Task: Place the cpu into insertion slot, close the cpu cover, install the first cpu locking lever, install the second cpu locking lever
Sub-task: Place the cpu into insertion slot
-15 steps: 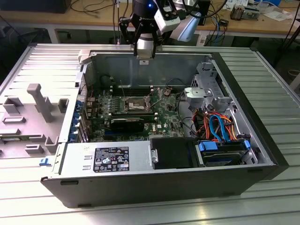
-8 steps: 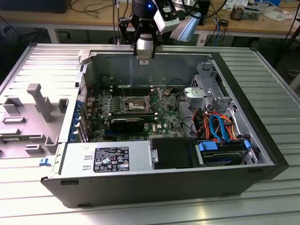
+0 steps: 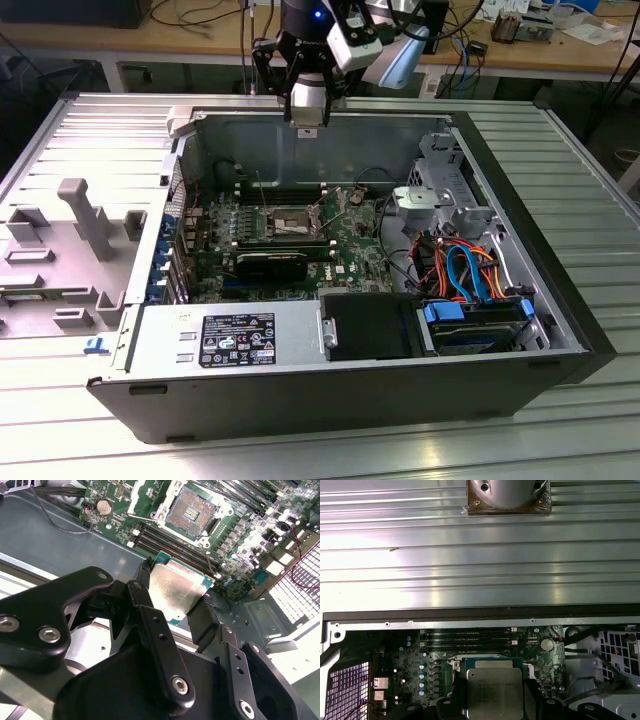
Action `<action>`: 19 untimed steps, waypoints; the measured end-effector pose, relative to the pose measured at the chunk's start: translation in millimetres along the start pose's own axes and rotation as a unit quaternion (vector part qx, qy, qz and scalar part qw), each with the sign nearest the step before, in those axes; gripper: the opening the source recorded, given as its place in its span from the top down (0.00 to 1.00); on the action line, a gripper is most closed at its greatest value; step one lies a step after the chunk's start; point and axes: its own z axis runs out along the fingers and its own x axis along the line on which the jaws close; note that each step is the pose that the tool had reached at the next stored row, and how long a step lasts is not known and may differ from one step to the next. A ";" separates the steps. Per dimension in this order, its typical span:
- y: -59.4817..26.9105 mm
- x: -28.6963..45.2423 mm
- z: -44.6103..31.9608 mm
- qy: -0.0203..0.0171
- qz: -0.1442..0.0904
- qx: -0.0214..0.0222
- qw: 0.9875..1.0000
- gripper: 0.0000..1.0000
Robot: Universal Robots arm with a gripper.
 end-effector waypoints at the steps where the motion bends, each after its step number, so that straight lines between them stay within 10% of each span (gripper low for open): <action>1: 0.0 0.1 0.1 0.000 0.000 0.000 1.000 0.45; 19: -1.1 1.9 3.5 0.000 0.000 0.000 1.000 0.45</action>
